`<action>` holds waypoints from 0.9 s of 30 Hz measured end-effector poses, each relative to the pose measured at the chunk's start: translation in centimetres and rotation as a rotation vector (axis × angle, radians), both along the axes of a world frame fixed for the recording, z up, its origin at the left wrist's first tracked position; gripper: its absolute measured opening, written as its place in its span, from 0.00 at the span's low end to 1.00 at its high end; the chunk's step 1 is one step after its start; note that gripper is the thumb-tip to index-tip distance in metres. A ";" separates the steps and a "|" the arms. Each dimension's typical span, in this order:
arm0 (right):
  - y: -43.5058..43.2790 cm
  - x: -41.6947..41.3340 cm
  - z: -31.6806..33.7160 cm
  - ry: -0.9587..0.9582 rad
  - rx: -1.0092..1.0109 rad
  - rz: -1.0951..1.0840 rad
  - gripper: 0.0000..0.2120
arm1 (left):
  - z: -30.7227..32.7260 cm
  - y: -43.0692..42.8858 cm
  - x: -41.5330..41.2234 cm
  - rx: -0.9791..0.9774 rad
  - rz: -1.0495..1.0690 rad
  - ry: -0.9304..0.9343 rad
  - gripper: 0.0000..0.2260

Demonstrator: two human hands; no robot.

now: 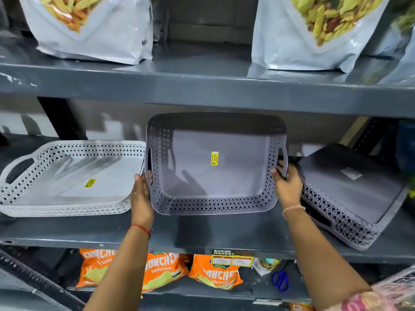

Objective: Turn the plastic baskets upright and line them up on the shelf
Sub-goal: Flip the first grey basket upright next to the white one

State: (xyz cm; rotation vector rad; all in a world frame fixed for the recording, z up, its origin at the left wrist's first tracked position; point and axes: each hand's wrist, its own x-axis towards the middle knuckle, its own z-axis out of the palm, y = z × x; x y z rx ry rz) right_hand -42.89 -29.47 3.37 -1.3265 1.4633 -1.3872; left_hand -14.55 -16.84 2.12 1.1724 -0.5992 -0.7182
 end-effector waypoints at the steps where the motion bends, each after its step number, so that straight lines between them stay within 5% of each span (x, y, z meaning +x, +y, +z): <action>1: -0.1 -0.1 -0.5 0.011 0.005 -0.007 0.15 | -0.2 -0.1 0.1 0.016 -0.019 0.000 0.22; 8: -1.5 -0.2 -0.6 0.162 0.074 -0.026 0.26 | 2.0 -2.8 2.2 0.154 -0.177 0.068 0.32; 17: -2.8 0.5 -1.1 0.386 0.311 0.010 0.10 | 3.2 -4.8 3.2 0.323 -0.316 0.127 0.35; 27: -3.0 0.7 -1.0 0.455 0.358 0.010 0.13 | 3.1 -5.4 2.9 0.429 -0.298 0.072 0.32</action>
